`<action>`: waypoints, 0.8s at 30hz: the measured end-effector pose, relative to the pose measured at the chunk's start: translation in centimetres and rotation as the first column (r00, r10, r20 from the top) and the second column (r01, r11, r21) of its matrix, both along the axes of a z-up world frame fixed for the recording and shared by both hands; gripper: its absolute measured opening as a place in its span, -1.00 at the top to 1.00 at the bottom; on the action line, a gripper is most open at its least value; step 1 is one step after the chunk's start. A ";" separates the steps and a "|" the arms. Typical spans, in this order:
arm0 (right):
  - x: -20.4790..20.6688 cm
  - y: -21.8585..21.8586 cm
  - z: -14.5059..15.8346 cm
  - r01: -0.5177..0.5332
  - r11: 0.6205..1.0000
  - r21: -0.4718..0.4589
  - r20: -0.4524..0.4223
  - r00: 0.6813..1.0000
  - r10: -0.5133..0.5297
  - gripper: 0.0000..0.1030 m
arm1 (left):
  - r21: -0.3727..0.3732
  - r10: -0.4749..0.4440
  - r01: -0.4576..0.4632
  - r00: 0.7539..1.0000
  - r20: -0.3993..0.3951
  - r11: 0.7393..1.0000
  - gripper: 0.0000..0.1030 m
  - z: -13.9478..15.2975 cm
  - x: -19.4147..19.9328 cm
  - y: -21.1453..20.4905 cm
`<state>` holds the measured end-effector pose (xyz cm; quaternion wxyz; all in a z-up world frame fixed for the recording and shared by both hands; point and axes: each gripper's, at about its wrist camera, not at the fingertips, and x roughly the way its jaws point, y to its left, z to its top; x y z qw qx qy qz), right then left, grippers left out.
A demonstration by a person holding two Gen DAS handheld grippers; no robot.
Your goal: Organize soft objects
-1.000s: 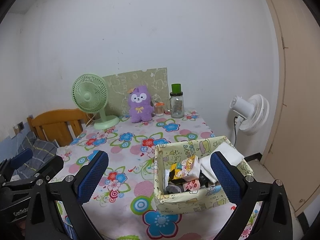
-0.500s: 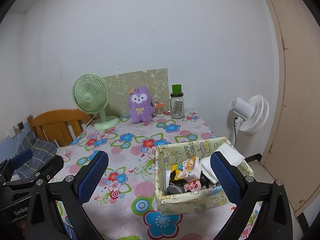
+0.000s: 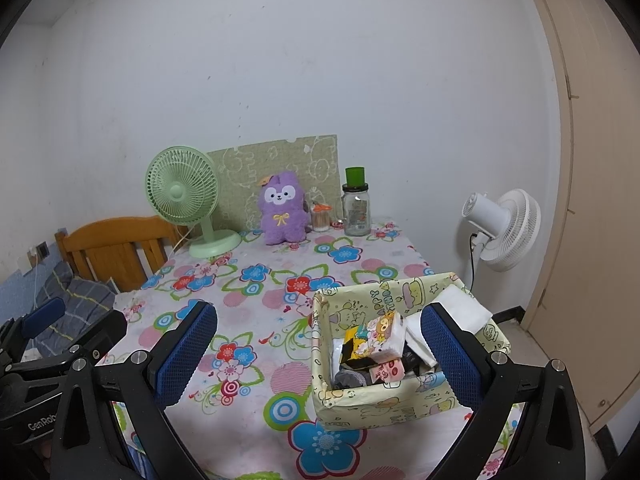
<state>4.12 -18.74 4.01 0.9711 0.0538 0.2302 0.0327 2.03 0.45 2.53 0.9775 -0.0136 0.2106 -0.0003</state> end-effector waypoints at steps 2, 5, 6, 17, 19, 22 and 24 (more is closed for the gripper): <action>0.0 0.0 0.0 0.000 1.000 -0.002 0.001 1.000 0.000 -1.00 | -0.002 0.002 -0.002 1.000 -0.001 1.000 -0.99 0.0 0.0 0.1; 0.0 0.0 0.0 0.000 1.000 -0.002 0.001 1.000 0.000 -1.00 | 0.000 0.001 -0.001 1.000 -0.001 1.000 -0.99 0.0 0.0 0.1; 0.0 0.0 0.0 -0.001 1.000 -0.002 0.000 1.000 0.001 -1.00 | 0.000 0.000 0.000 1.000 -0.001 1.000 -0.99 0.0 0.0 0.1; 0.1 0.1 -0.2 -0.001 1.000 -0.001 -0.002 1.000 0.001 -1.00 | -0.002 0.003 -0.003 1.000 -0.002 1.000 -0.99 -0.2 0.1 0.3; 0.1 0.1 -0.1 0.000 1.000 0.000 -0.003 1.000 0.000 -1.00 | -0.002 0.003 -0.003 1.000 -0.003 1.000 -0.99 -0.1 0.1 0.3; 0.1 0.1 -0.2 0.000 1.000 -0.002 -0.004 1.000 0.000 -1.00 | -0.002 0.005 -0.005 1.000 -0.004 1.000 -0.99 -0.3 0.0 0.5; 0.1 0.1 -0.2 -0.001 1.000 0.000 -0.004 1.000 0.001 -1.00 | -0.002 0.006 -0.006 1.000 -0.004 1.000 -0.99 -0.4 0.0 0.5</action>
